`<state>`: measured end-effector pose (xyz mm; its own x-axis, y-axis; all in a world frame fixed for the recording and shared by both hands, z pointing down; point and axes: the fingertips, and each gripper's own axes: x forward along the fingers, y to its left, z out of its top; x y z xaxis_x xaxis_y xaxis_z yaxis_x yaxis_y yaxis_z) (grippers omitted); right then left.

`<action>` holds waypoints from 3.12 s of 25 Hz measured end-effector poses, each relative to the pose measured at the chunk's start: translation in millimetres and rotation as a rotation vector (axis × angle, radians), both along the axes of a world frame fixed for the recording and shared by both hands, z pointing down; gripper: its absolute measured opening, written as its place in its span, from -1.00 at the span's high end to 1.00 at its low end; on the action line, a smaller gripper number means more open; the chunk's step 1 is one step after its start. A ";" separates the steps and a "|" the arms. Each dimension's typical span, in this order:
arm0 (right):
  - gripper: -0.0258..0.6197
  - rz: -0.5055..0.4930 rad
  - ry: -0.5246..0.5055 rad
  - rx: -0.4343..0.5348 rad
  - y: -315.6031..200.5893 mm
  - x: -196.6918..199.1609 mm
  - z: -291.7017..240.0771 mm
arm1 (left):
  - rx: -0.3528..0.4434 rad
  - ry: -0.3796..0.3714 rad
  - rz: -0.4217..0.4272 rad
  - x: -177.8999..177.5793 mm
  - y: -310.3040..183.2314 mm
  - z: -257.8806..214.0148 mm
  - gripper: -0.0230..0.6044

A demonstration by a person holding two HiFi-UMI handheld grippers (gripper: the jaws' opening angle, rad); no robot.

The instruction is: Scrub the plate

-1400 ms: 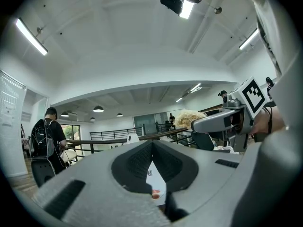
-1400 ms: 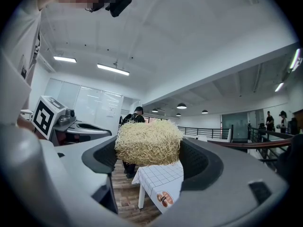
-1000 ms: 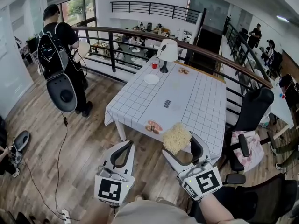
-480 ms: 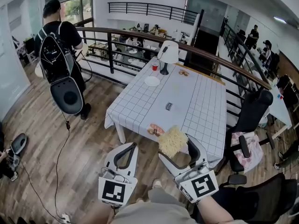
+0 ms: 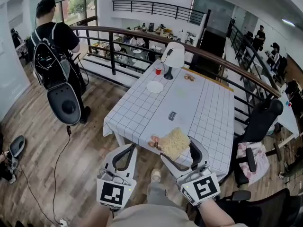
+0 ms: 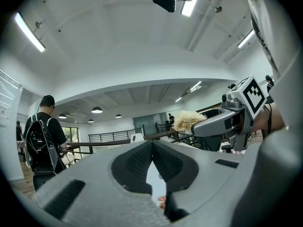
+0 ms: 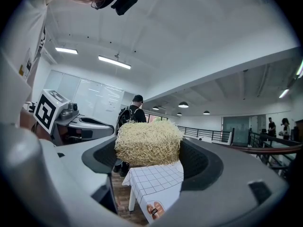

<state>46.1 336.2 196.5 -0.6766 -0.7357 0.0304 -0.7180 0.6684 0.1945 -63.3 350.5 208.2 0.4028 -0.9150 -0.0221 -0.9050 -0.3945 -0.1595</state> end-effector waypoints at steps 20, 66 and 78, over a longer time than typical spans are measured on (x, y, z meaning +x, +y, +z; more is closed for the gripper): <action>-0.31 -0.053 -0.013 -0.088 -294.2 39.2 20.0 | -0.067 0.002 -0.099 22.6 -284.6 7.9 0.89; -0.31 0.080 0.057 -0.186 -550.2 -18.9 126.9 | -0.449 0.283 0.080 -27.3 -571.9 155.4 0.57; -0.31 0.145 0.109 -0.285 -637.4 -33.1 268.2 | -0.686 0.307 0.048 -27.0 -641.7 301.1 0.52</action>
